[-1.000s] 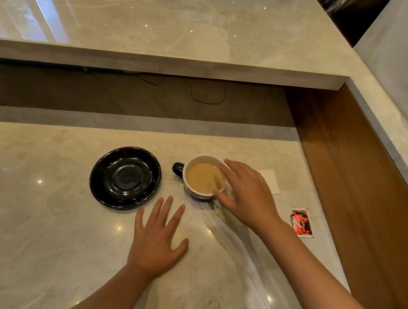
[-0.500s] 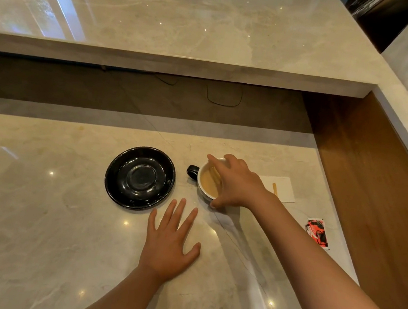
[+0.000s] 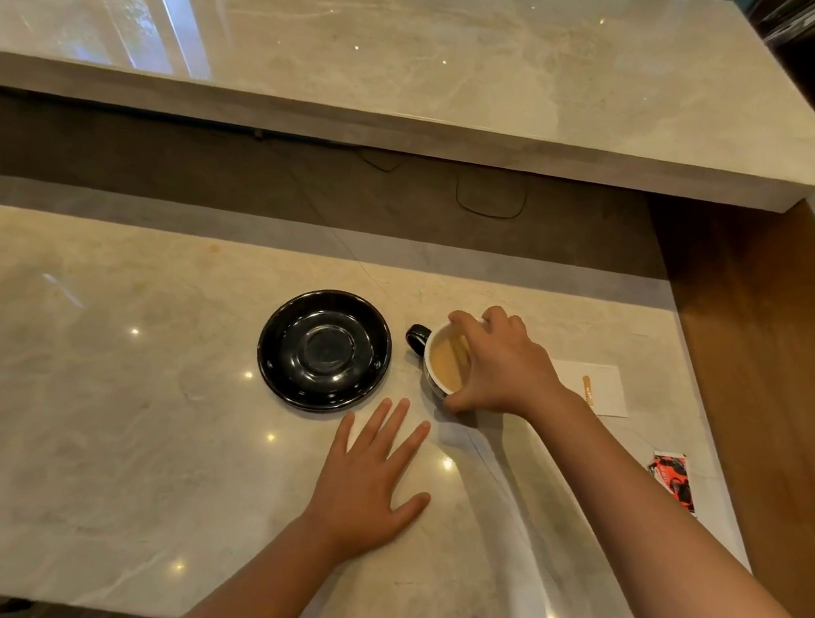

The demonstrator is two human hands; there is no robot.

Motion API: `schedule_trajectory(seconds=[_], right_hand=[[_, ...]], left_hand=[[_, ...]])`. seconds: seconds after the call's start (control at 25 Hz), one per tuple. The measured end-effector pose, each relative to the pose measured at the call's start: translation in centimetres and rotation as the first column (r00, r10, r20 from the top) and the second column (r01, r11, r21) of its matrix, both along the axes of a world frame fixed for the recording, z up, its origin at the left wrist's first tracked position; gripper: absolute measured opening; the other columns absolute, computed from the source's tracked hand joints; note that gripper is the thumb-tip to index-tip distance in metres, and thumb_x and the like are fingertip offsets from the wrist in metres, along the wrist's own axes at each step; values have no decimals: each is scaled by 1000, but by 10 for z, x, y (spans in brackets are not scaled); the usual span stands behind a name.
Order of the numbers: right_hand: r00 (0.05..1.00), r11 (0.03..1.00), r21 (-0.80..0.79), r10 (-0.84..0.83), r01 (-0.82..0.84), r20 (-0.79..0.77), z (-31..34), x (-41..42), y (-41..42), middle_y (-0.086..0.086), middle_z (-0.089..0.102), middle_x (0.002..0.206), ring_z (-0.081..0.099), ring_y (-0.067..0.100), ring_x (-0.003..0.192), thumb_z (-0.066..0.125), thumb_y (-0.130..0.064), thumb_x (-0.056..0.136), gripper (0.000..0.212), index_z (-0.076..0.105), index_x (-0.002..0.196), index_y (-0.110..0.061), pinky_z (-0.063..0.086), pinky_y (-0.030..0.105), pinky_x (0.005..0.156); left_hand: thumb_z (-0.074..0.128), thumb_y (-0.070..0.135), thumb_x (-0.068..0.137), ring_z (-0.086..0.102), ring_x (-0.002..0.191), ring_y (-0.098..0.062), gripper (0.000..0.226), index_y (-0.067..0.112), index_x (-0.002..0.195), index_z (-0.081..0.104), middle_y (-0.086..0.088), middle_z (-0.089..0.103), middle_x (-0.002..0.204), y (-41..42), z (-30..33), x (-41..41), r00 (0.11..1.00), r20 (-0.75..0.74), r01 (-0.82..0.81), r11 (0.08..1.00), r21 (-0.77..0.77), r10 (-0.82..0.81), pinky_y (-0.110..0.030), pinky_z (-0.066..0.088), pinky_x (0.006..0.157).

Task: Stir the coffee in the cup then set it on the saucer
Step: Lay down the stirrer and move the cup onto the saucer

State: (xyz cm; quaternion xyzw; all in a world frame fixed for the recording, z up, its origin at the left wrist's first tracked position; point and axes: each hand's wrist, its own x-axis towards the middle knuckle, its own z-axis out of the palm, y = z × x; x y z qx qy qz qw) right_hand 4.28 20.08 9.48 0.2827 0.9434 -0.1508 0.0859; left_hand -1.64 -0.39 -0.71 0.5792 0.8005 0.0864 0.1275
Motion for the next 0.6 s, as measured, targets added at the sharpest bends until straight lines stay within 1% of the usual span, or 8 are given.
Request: schedule_trajectory(seconds=[0.16, 0.28, 0.36, 0.48, 0.52, 0.6], right_hand=[[994, 1000, -7, 14, -15, -104, 16, -27, -17, 11, 37, 126, 37, 30, 114, 74, -54, 49, 98, 25, 131, -31, 39, 34, 69], [989, 998, -26, 48, -52, -138, 27, -55, -33, 10, 36, 130, 36, 29, 117, 76, -54, 50, 101, 24, 133, -32, 41, 37, 73], [987, 996, -32, 74, -79, -146, 31, -75, -44, 10, 35, 130, 35, 29, 117, 76, -53, 51, 101, 23, 134, -31, 43, 38, 75], [983, 993, -39, 108, -115, -148, 29, -98, -59, 10, 36, 128, 35, 29, 116, 76, -51, 52, 98, 25, 133, -29, 45, 40, 75], [982, 991, -38, 120, -127, -147, 27, -104, -63, 11, 37, 127, 36, 29, 115, 76, -50, 53, 97, 26, 133, -29, 45, 39, 74], [980, 989, -35, 137, -144, -145, 21, -112, -70, 11, 38, 125, 36, 30, 113, 75, -49, 53, 94, 27, 131, -29, 44, 38, 73]], left_hand=[[28, 65, 90, -16, 142, -16, 71, 36, 148, -2, 1, -8, 158, -13, 0, -12, 997, 3, 72, 997, 37, -72, -44, -7, 116], [33, 61, 90, -4, 144, -20, 71, 33, 149, 5, -3, 3, 158, -20, -2, -16, 995, -8, 102, 991, 86, -102, -48, 0, 116], [36, 59, 90, 3, 144, -22, 71, 31, 149, 9, -5, 8, 158, -23, -3, -18, 994, -11, 106, 989, 107, -106, -46, 4, 118], [39, 59, 89, -2, 144, -19, 72, 32, 149, 9, -4, 7, 157, -23, -5, -19, 995, 5, 100, 988, 116, -102, -52, 3, 116], [41, 58, 88, -3, 144, -19, 73, 32, 148, 10, -4, 8, 157, -23, -6, -20, 995, 14, 97, 987, 125, -99, -51, 3, 116], [44, 58, 87, -3, 144, -17, 73, 32, 148, 13, -4, 13, 155, -23, -6, -20, 995, 24, 97, 984, 148, -102, -43, 2, 117]])
